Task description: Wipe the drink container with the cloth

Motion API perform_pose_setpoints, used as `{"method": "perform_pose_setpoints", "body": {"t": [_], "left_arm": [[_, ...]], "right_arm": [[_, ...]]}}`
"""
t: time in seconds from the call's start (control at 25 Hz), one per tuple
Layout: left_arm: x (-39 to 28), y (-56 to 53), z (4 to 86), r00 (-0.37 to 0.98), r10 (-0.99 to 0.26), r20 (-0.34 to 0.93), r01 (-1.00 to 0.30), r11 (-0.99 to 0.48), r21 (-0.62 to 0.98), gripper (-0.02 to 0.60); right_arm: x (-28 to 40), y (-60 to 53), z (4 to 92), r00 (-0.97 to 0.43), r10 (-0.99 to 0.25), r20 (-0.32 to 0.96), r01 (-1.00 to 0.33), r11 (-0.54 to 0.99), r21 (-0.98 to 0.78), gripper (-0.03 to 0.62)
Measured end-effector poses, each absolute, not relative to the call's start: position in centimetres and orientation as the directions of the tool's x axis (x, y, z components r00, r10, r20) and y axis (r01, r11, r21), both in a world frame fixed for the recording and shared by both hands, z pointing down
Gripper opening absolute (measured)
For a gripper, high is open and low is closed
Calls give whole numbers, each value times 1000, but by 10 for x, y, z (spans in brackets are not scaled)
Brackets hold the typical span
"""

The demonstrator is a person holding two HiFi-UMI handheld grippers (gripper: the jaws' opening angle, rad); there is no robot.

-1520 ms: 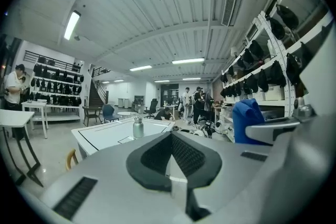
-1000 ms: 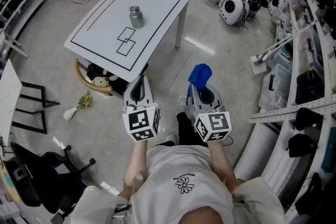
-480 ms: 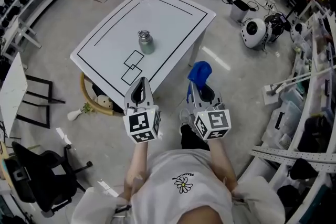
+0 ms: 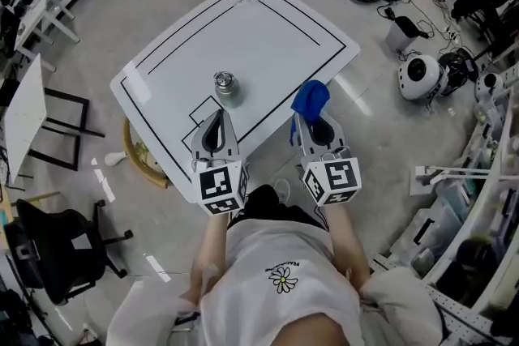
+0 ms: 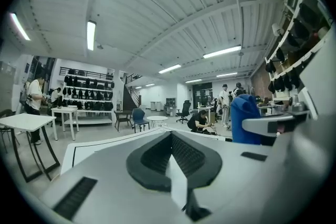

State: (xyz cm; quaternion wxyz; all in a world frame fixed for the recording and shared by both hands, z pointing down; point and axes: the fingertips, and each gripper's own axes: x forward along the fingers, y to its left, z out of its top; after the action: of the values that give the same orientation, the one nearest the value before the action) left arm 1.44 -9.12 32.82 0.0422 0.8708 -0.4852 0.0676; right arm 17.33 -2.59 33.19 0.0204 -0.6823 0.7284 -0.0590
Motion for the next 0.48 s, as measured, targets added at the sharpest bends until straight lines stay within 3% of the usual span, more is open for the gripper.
{"method": "perform_pose_setpoints", "body": {"t": [0.48], "left_arm": [[12, -139, 335, 442, -884, 151, -895, -445, 15, -2]], "right_arm": [[181, -81, 349, -151, -986, 73, -978, 138, -156, 41]]}}
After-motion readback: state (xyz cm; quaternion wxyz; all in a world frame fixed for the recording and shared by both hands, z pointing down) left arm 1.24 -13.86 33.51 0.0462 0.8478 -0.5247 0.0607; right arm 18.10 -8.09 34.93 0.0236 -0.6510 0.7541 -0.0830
